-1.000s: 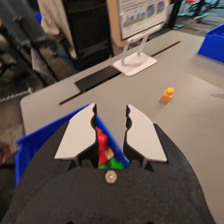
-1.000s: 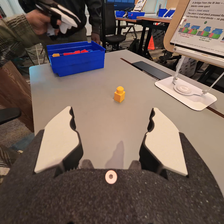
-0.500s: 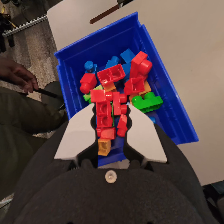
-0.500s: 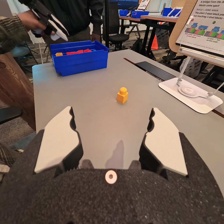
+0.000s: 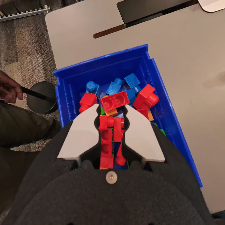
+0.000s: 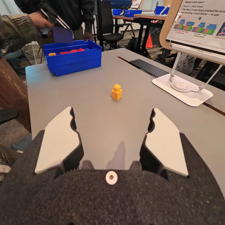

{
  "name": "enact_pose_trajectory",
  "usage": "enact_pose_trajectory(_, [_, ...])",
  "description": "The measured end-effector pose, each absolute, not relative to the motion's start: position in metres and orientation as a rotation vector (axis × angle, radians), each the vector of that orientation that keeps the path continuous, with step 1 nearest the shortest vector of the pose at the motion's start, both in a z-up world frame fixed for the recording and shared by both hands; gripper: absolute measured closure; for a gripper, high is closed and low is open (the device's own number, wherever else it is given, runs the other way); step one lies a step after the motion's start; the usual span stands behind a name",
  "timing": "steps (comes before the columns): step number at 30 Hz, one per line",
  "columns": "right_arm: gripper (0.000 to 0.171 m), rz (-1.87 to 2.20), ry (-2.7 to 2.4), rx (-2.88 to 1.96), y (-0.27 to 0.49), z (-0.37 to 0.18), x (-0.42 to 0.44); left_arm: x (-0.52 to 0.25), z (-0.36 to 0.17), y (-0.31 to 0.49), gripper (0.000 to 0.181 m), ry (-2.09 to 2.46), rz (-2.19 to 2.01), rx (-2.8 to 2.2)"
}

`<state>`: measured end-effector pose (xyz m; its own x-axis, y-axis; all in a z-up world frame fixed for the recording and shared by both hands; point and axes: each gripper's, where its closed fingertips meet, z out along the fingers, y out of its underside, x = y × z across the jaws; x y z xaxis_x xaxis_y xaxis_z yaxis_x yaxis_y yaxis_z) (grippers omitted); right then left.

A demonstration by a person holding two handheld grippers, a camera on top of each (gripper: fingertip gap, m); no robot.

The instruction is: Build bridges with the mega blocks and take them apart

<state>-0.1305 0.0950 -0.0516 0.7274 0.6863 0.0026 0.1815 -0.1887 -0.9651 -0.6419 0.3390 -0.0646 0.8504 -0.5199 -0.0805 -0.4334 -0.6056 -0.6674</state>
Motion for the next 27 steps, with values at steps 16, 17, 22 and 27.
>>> enact_pose_trajectory(16, [0.055,0.497,-0.679,-1.782,0.105,-0.067,-0.123,-0.647,-0.102,0.396,0.156,0.998,-0.028,-2.478])
enact_pose_trajectory(17, [0.055,0.492,-0.677,-1.783,0.105,-0.068,-0.122,-0.647,-0.107,0.4,0.158,1.008,-0.035,-2.494])
enact_pose_trajectory(22, [0.055,0.484,-0.678,-1.791,0.109,-0.069,-0.122,-0.642,-0.123,0.418,0.162,1.039,-0.106,-2.534])
enact_pose_trajectory(27, [0.054,0.487,-0.695,-1.802,0.111,-0.074,-0.124,-0.648,-0.141,0.423,0.159,1.096,-0.068,-2.588])
